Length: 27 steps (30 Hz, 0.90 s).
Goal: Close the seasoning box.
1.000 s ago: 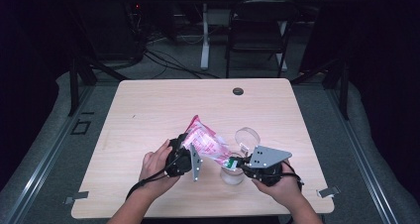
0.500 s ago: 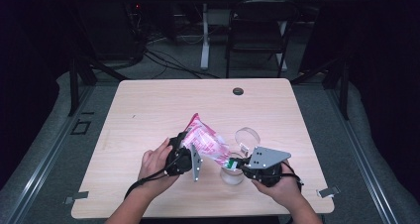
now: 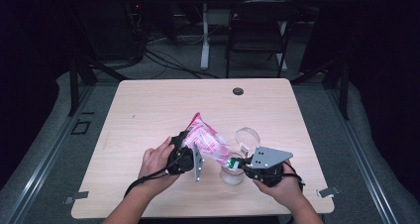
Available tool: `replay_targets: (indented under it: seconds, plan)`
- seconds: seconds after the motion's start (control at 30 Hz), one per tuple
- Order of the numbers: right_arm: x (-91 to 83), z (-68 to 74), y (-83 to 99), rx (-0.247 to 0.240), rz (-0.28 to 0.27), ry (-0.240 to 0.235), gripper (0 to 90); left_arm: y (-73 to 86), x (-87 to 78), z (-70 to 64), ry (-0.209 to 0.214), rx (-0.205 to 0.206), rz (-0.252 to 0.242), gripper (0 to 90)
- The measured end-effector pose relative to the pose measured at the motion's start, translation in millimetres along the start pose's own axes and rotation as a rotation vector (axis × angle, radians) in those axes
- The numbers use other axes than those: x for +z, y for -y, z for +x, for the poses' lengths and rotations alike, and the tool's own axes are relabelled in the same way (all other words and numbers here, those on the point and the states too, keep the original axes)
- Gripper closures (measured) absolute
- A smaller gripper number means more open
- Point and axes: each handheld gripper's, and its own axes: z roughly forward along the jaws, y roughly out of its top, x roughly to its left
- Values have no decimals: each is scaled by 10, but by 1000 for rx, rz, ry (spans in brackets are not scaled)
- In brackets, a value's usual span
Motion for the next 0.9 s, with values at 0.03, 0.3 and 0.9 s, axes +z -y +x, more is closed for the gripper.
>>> replay_targets:
  seconds: [0.03,0.3,0.9]
  plan:
    - [0,0,1,-1,1,0,900,-2,1,2,1,2,0,612]
    - [-5,-8,12,-1,1,0,900,-31,-6,22,-11,26,1,613]
    - [-3,-21,36,6,9,-3,900,-64,-18,30,-30,69,3,616]
